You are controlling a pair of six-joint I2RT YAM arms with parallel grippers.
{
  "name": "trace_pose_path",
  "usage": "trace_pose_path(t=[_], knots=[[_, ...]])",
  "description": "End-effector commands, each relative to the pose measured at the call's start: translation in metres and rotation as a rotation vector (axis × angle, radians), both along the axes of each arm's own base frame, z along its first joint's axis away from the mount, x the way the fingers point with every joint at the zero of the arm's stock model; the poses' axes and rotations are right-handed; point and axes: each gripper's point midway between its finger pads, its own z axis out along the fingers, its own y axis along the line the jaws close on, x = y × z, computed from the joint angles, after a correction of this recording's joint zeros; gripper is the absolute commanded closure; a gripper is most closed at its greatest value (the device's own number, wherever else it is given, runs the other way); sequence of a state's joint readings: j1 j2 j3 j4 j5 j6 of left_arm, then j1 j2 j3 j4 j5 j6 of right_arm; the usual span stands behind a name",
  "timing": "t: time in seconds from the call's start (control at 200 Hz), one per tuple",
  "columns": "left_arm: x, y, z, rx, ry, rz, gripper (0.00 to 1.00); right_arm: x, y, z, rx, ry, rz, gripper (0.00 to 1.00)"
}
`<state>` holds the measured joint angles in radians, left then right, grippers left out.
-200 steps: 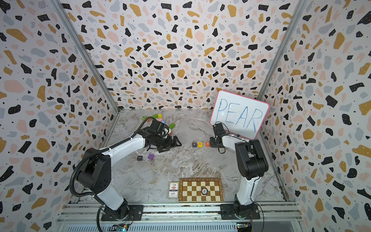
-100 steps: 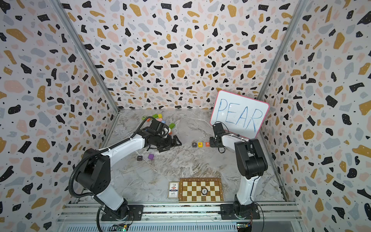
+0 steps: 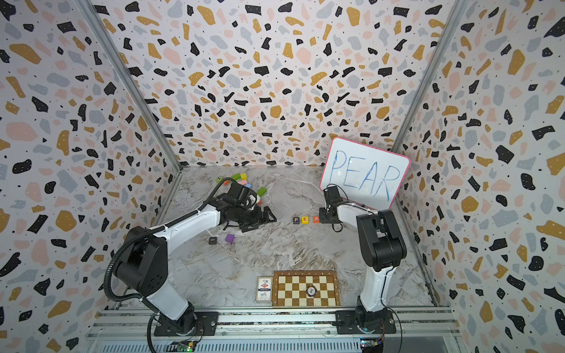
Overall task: Spell the uppercase word “pear” with letter blocks
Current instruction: Place the letter block at the center of the board.
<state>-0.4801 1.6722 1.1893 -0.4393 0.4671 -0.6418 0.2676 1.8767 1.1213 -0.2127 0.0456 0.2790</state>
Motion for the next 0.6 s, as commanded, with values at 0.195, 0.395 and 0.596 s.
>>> trace_pose_path(t=[0.195,0.395,0.596], knots=[[-0.0011,-0.0034,0.007,-0.024,-0.021,-0.006,0.01,-0.0017,-0.0024,-0.0063,-0.009,0.038,-0.003,0.66],[-0.001,-0.0035,0.0068,-0.025,-0.022,-0.005,0.01,-0.0017,0.0004,-0.0077,-0.004,0.04,0.007,0.66],[-0.0013,-0.0031,0.0066,-0.024,-0.021,-0.005,0.01,-0.0016,-0.0021,-0.0054,-0.017,0.035,-0.004,0.64]])
